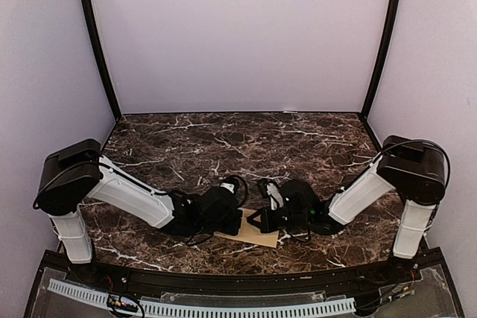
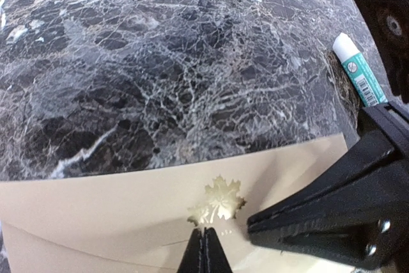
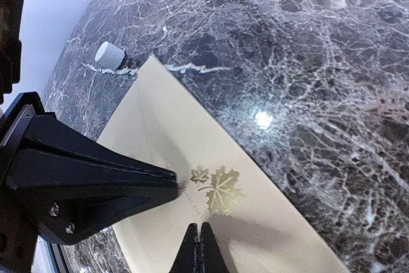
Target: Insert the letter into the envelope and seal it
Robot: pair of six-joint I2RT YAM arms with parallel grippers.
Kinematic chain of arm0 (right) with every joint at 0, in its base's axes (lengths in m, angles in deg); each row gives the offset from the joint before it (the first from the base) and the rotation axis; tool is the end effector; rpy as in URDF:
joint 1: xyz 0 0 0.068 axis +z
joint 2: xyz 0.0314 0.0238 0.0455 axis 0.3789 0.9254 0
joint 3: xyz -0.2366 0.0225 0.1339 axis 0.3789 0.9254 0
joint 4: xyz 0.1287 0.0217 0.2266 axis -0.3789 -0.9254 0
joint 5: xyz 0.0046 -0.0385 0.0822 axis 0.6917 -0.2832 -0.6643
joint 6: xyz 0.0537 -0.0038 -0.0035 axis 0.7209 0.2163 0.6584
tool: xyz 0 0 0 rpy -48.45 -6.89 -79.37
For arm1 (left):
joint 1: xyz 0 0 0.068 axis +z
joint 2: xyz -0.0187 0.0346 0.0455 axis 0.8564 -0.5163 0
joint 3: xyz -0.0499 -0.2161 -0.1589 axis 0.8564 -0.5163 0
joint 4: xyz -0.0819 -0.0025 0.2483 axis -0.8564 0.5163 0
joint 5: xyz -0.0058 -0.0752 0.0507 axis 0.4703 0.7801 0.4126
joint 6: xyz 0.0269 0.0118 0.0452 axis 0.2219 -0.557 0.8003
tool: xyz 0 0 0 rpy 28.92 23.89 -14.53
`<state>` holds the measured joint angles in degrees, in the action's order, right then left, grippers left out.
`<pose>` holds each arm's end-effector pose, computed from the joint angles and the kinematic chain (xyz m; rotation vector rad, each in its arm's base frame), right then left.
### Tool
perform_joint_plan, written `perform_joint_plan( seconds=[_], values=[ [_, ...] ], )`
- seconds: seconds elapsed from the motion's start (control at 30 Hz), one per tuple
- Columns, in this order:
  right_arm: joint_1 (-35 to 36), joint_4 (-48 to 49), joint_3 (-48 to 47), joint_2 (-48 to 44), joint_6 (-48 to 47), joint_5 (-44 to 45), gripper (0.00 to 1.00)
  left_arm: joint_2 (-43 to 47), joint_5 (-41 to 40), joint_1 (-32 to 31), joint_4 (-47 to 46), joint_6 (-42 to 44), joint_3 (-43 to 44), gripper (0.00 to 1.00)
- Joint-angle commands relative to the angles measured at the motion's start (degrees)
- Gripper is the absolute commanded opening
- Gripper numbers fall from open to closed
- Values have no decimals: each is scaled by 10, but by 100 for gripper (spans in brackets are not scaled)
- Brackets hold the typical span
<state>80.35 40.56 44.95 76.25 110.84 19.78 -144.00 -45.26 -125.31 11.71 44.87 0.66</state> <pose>0.1672 0.2784 0.0958 -0.4713 2.3108 1.0933 0.1548 -0.3284 0.1229 0.3563 2.3061 -0.6596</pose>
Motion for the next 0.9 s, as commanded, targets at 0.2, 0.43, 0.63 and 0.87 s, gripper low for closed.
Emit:
perform_joint_plan(
  seconds=[0.2,0.43,0.63,0.87],
  values=[
    [-8,-49,33,25,10,9,0,56,26,-29,102,37,-19,0],
    [-7,-48,28,32,12,5,0,33,18,-42,95,46,12,0],
    [-7,-47,34,30,12,7,0,36,-19,-45,114,46,49,0],
    [-6,-42,39,30,13,7,0,-15,-46,-40,159,31,105,0]
  ],
)
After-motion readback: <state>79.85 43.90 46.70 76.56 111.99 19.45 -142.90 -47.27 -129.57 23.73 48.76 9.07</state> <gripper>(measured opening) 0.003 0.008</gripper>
